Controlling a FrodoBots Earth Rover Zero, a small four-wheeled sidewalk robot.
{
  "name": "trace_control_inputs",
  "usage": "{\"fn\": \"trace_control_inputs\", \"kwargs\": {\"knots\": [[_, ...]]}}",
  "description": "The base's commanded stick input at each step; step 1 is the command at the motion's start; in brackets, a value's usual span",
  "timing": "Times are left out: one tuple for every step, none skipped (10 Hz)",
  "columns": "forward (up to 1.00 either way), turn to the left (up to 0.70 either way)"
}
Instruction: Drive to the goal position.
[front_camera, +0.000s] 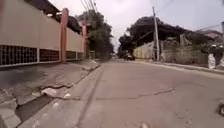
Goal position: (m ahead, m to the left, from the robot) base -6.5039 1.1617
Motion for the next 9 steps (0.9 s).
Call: {"fn": "trace_control_inputs", "kwargs": {"knots": [[-0.85,0.0],[-0.85,0.0],[-0.85,0.0],[-0.85,0.0],[-0.85,0.0],[-0.85,0.0],[-0.85,0.0],[-0.85,0.0],[-0.85,0.0]]}}
